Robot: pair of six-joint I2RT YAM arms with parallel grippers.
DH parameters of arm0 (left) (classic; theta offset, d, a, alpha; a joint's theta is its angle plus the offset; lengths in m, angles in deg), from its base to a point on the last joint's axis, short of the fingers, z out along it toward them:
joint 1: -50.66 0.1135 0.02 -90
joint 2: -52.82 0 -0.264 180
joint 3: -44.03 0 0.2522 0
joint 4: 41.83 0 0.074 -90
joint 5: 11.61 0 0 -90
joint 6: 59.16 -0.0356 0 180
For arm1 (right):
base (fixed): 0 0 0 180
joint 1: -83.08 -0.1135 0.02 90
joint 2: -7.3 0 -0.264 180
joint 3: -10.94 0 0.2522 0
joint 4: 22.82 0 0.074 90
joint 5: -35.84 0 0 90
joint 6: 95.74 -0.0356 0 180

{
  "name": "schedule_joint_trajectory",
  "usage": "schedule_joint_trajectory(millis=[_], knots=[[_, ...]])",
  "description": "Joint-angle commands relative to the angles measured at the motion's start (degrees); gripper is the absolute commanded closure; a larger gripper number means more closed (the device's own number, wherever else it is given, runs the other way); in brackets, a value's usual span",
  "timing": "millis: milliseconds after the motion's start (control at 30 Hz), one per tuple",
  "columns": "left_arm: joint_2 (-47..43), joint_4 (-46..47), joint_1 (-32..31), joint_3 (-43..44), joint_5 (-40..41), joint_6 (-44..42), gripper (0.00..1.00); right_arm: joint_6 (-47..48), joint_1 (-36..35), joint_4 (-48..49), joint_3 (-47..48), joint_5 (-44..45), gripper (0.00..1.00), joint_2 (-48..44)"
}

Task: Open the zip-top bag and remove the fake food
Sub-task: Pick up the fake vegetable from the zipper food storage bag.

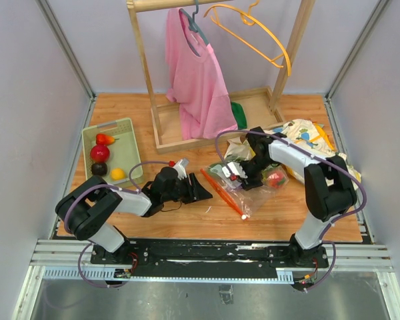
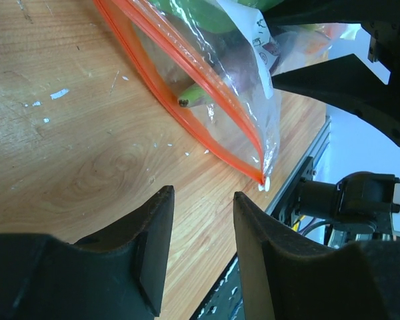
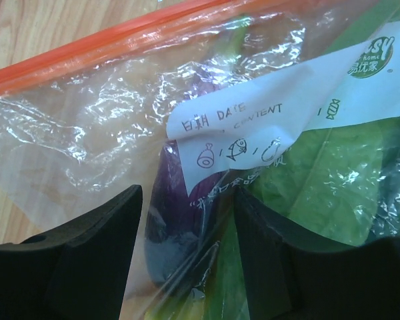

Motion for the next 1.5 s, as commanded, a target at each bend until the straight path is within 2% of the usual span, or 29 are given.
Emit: schedule_joint_trajectory(millis=[0,133,267,500,833,967,1100,1267,1467], knots=[[-0.6,-0.6,-0.7,1.3,0.5,-1.5,0.55,-0.2,-1.5,1.5,-1.8,2.3,0.42,2.1],[-0.7,-0.7,-0.7,1.8,0.4,-2.5,0.55,-0.9,-1.6,2.4,-2.6,1.6,0.48,2.7],[-1.3,-0.7,-1.1,2.7,-0.2,-5.6,0.54,0.1,-1.6,0.1,-2.2,-1.0,0.64,3.0],[-2.7,-1.2,-5.6,3.8,1.8,-17.3,0.52,4.7,-1.5,-6.2,0.1,-5.3,0.78,3.4],[-4.9,3.2,-16.4,-1.1,14.4,-41.7,0.49,9.0,-1.5,-11.0,3.1,-7.2,0.80,4.9],[-4.9,7.5,-17.8,-3.5,17.5,-48.5,0.47,9.9,-1.5,-12.2,3.5,-8.0,0.81,4.9],[-1.7,13.6,-17.8,-4.9,17.2,-51.7,0.46,10.4,-1.5,-13.1,3.7,-9.3,0.82,4.4],[4.3,15.8,-17.9,-1.8,18.3,-51.6,0.46,11.1,-1.5,-14.0,3.8,-10.3,0.82,4.0],[6.8,17.9,-18.0,-0.1,18.4,-52.6,0.46,11.2,-1.6,-14.0,3.3,-10.8,0.83,4.1]])
